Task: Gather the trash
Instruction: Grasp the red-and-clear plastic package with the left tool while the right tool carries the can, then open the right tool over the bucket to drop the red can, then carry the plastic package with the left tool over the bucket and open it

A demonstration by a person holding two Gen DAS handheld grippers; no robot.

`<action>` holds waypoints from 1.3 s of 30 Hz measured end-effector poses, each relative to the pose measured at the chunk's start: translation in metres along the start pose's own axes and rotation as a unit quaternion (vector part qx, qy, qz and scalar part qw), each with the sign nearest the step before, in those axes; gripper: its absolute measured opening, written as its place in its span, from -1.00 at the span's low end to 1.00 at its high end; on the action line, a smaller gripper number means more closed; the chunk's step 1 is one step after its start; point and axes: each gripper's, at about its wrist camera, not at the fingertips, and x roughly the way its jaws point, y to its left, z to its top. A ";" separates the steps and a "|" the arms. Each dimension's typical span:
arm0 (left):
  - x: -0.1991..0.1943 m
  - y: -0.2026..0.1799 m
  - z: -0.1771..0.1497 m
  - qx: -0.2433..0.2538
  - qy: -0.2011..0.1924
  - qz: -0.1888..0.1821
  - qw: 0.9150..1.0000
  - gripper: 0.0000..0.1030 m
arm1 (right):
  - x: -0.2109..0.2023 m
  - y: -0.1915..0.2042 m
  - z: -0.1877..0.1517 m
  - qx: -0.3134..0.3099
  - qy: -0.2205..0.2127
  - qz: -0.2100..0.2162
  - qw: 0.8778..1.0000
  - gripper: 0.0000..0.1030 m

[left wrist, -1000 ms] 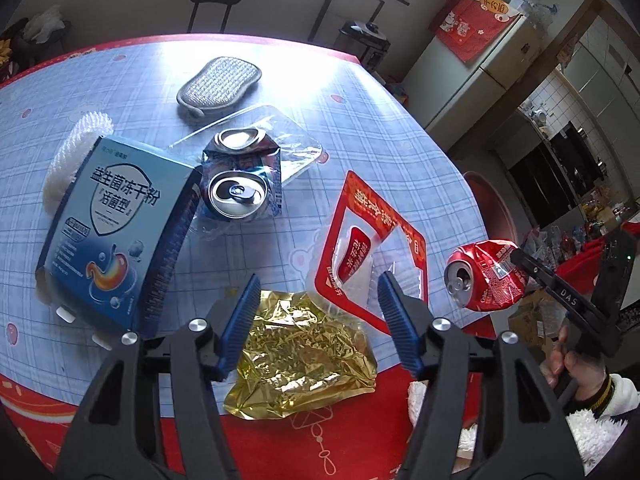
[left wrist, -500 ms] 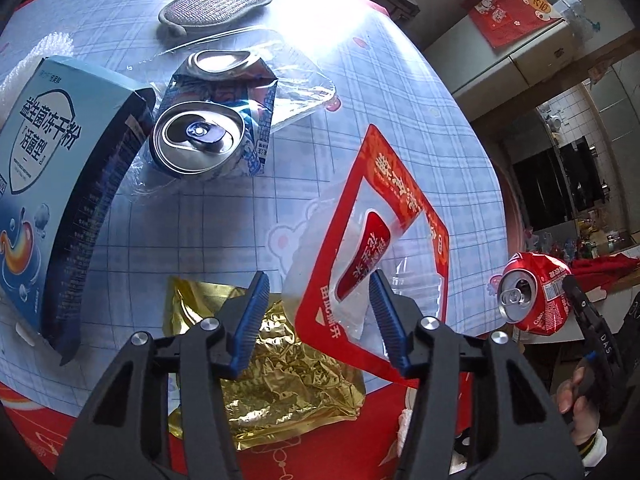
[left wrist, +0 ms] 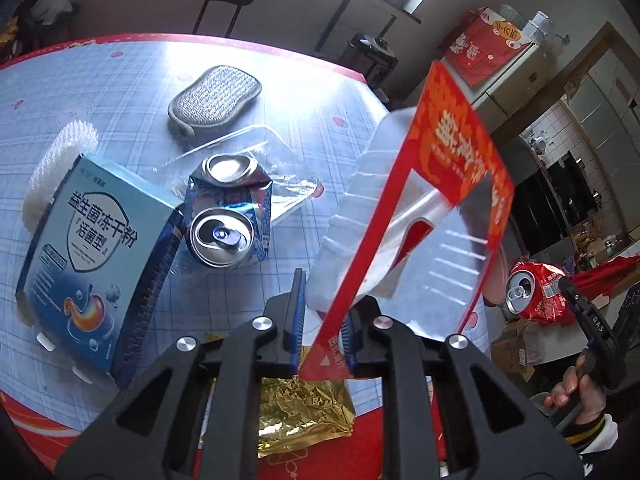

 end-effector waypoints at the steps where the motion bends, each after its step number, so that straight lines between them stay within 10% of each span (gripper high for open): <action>1: -0.007 -0.001 0.005 0.000 -0.012 -0.001 1.000 -0.66 | -0.001 -0.006 0.006 0.001 -0.008 -0.008 1.000 -0.64; 30: -0.076 -0.095 0.027 0.043 -0.119 0.037 0.991 -0.68 | 0.074 -0.140 0.137 0.023 -0.043 -0.066 0.997 -0.61; 39: -0.067 -0.127 0.035 0.077 -0.112 0.021 0.990 -0.68 | 0.044 -0.146 0.140 0.029 -0.059 -0.072 0.995 0.47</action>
